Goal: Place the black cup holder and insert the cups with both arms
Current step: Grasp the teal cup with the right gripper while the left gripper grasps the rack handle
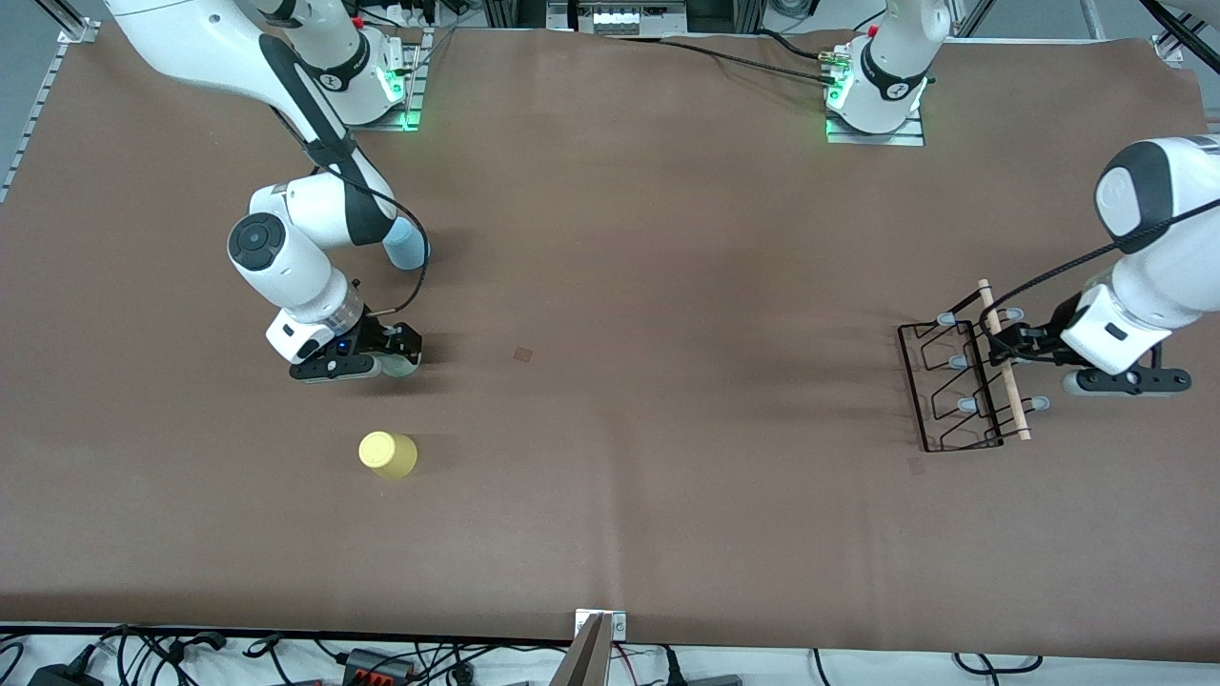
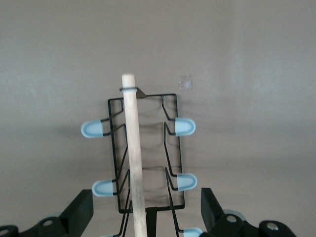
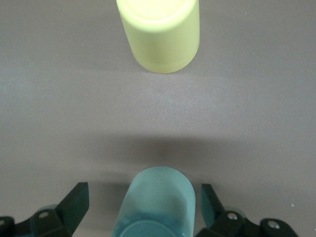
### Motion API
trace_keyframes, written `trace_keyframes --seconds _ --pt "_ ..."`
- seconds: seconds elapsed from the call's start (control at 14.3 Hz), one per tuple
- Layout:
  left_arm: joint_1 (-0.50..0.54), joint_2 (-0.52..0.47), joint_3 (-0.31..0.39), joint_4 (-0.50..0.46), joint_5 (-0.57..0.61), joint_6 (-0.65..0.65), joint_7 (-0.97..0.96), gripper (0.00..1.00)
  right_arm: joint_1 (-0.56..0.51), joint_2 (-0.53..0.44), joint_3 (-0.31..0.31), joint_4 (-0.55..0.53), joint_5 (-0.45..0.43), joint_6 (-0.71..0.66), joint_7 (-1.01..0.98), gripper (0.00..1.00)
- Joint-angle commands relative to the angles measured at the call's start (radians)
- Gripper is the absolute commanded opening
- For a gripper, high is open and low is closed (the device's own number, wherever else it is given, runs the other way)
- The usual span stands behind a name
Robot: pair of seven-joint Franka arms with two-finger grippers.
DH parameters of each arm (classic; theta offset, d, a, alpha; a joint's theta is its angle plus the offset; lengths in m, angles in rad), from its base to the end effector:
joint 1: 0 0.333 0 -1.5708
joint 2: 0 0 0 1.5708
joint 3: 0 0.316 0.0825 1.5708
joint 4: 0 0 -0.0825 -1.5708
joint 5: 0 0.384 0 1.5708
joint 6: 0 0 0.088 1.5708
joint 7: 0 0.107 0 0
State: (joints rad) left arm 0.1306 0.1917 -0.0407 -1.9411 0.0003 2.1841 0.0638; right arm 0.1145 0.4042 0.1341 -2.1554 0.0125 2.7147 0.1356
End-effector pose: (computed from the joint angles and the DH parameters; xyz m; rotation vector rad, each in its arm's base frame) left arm 0.6009 0.0551 0.3904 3.1368 0.0422 0.0814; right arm 0.5663 0.1427 0.2256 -3.0439 -0.1327 -0.2205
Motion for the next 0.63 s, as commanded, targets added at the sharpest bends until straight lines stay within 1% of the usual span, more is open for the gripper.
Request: trace_keyframes --seconds 0.0,0.07,0.14,0.21,0.28,0.35,0.42,0.56 --pt "0.007 -0.089 -0.002 -0.160 -0.005 0.114 0.018 0.85 0.004 0.004 -0.002 -0.007 0.007 0.007 0.001 1.00" --pt "0.014 -0.089 -0.002 -0.180 -0.005 0.129 0.021 0.80 0.002 0.004 -0.002 -0.011 0.007 0.007 0.002 1.00" --pt "0.032 -0.089 -0.002 -0.193 -0.003 0.160 0.024 0.78 0.004 0.005 -0.002 -0.012 0.007 0.002 0.002 1.00" --pt "0.035 -0.089 -0.002 -0.206 0.004 0.193 0.025 0.74 0.004 0.004 -0.002 -0.018 0.007 0.000 0.002 1.00" --pt "0.038 -0.089 -0.004 -0.223 0.009 0.204 0.024 0.69 0.004 0.004 -0.002 -0.027 0.009 0.000 0.002 1.00" --pt "0.038 -0.090 -0.004 -0.243 0.009 0.204 0.025 0.59 0.002 0.004 -0.002 -0.035 0.008 0.000 0.002 1.00" --pt "0.040 -0.092 -0.004 -0.254 0.009 0.204 0.025 0.53 0.002 0.002 -0.002 -0.040 0.007 0.000 0.002 1.00" --pt "0.050 -0.092 -0.008 -0.262 0.009 0.203 0.025 0.49 0.002 -0.001 -0.002 -0.052 0.007 0.000 0.002 1.00"
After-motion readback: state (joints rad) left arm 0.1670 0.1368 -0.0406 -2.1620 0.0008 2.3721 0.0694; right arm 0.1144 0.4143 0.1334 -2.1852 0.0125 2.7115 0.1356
